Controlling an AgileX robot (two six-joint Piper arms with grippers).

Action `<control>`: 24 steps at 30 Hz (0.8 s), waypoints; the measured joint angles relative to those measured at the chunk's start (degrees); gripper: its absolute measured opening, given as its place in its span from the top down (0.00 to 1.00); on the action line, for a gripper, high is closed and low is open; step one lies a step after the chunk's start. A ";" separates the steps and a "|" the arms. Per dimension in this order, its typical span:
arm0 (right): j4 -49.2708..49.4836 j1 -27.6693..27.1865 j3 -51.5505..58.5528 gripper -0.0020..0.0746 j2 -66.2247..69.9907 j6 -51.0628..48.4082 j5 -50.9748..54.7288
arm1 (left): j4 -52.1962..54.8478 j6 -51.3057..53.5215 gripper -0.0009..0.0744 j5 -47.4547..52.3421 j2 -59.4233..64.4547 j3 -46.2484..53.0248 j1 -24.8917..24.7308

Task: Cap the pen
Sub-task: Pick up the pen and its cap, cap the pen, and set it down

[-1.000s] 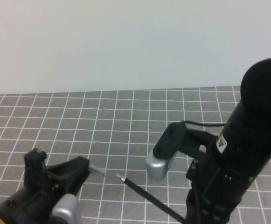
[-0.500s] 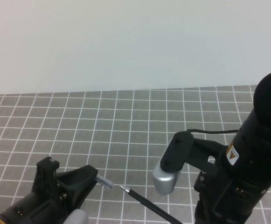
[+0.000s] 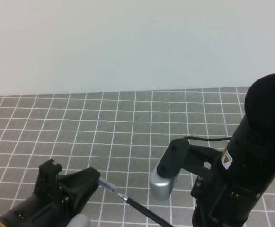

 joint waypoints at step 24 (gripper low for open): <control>0.00 0.00 0.00 0.98 1.64 0.12 -0.09 | 4.85 0.60 0.99 0.66 0.00 0.00 0.00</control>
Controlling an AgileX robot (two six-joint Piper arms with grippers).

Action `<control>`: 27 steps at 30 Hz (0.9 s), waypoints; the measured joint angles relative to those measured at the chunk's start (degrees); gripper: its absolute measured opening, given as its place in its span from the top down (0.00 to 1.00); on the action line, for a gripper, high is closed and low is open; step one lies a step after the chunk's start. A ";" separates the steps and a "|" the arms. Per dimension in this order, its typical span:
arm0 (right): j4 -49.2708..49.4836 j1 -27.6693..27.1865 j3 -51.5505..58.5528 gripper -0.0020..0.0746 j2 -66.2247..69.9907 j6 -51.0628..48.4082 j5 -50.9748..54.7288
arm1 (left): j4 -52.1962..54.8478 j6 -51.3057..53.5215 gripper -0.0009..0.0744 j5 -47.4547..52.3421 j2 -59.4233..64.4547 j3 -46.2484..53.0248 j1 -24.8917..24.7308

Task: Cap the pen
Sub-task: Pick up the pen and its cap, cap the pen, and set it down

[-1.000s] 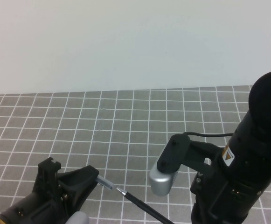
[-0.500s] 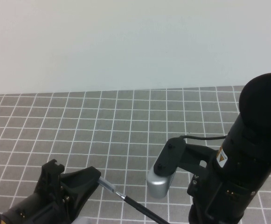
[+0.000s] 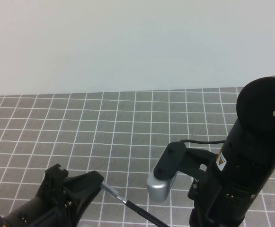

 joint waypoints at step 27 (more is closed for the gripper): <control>-0.66 0.00 -0.70 0.98 1.63 0.12 0.00 | -12.50 7.95 0.99 0.55 0.03 0.00 -2.75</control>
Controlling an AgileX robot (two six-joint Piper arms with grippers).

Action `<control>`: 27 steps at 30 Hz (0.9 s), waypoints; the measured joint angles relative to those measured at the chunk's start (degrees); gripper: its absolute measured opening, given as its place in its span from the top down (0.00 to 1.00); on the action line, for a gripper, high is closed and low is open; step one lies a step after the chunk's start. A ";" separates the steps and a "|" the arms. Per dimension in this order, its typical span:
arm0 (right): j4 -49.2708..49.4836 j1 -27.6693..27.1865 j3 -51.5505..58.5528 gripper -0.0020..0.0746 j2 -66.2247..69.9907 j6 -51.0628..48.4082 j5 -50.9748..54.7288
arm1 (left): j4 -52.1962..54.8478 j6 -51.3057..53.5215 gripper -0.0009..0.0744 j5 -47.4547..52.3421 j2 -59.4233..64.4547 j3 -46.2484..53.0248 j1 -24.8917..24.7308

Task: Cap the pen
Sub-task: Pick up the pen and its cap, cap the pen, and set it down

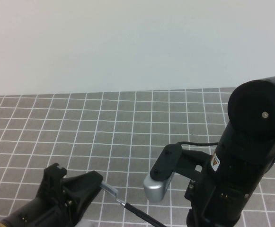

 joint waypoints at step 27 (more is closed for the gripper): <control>0.70 0.00 0.00 0.98 0.00 -0.23 0.00 | -0.51 2.76 0.99 2.80 0.00 0.00 -0.16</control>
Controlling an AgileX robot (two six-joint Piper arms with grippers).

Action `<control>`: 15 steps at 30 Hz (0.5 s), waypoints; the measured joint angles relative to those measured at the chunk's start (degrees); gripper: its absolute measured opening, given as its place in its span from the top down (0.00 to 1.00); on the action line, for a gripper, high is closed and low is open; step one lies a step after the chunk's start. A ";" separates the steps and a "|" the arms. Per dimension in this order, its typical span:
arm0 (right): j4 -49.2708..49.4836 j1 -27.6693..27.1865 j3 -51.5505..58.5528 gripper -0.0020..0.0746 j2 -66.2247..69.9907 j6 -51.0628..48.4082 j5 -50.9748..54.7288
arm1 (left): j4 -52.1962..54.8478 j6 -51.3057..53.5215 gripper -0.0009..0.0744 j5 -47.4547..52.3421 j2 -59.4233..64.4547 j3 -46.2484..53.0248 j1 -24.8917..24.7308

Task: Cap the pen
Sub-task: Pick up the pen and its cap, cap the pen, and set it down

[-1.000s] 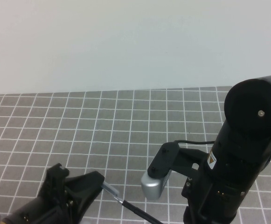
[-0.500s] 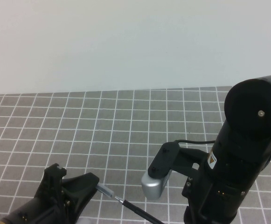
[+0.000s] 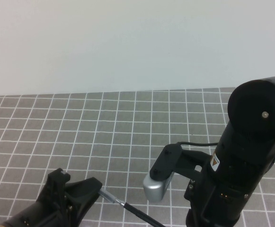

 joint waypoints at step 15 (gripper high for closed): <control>0.99 0.00 0.00 0.98 0.00 -1.19 0.00 | 0.01 -0.97 0.99 -0.49 0.00 0.00 -0.73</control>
